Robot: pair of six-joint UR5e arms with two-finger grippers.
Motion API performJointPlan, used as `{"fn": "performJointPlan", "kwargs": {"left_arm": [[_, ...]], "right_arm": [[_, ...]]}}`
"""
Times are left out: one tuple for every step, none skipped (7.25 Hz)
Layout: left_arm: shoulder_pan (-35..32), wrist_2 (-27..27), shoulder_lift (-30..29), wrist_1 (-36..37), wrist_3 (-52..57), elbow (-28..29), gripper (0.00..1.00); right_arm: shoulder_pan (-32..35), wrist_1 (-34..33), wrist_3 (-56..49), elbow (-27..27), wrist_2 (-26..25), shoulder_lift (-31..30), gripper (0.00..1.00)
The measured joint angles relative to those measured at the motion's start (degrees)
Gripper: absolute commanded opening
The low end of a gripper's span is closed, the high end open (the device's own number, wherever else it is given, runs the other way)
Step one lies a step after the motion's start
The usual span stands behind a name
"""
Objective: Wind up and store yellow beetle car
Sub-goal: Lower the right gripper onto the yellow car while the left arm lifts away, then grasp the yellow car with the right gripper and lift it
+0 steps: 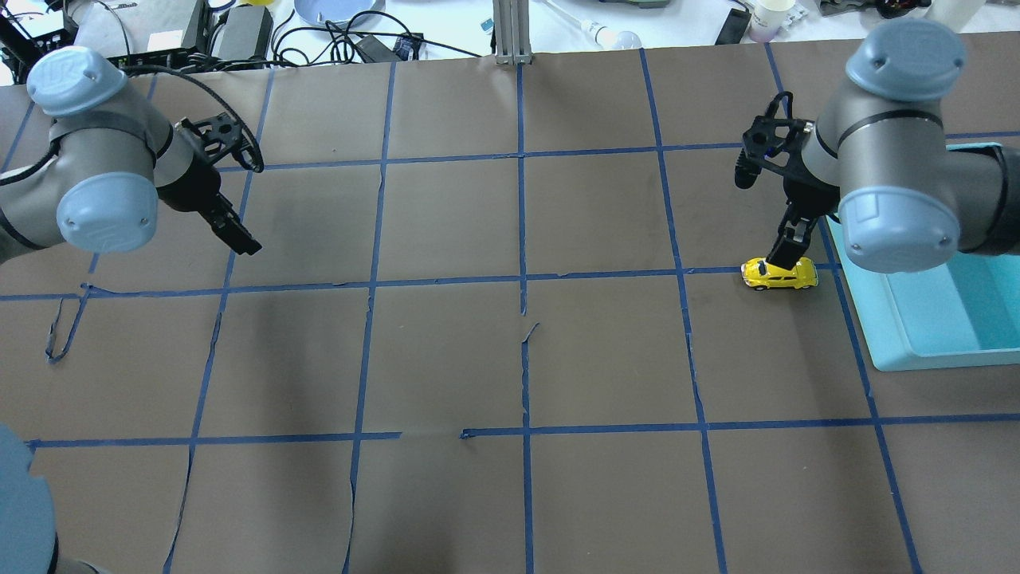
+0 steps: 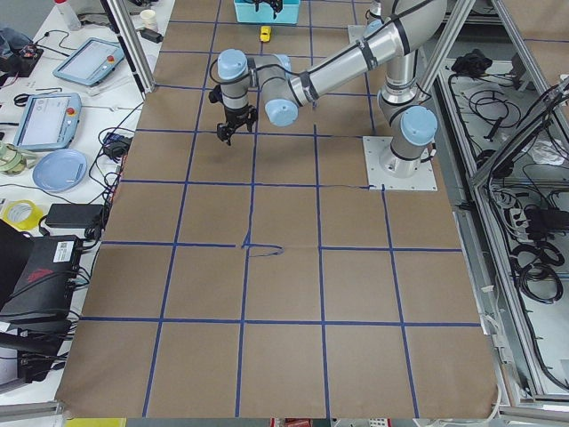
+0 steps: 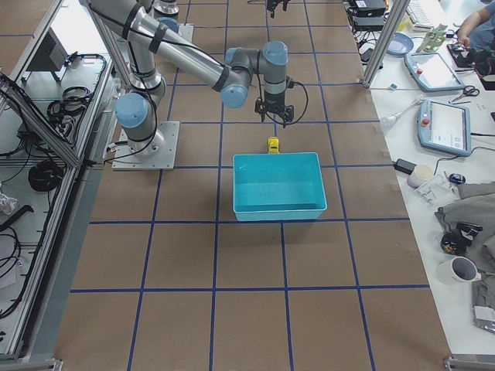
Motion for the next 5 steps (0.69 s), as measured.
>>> {"fn": "performJointPlan", "kwargs": {"left_arm": [[-3.48, 0.13, 1.11, -6.34, -8.27, 3.95, 1.00], [-5.74, 0.22, 2.04, -12.98, -14.81, 8.33, 1.00], [-6.94, 0.19, 3.21, -19.77, -20.37, 13.04, 1.00], [-7.40, 0.20, 4.64, -24.90, -24.10, 16.81, 1.00], [-7.57, 0.36, 6.38, -28.30, -26.69, 19.05, 1.00]], "right_arm": [[-0.82, -2.44, -2.90, 0.67, 0.08, 2.59, 0.99], [-1.14, -3.62, -4.54, 0.84, 0.15, 4.48, 0.99], [-1.26, -4.05, -6.04, 0.67, 0.20, 5.98, 0.99], [-1.27, -4.20, -7.06, 0.35, 0.28, 7.31, 0.99], [-1.30, -4.26, -7.49, 0.08, 0.67, 8.33, 0.90]]}}
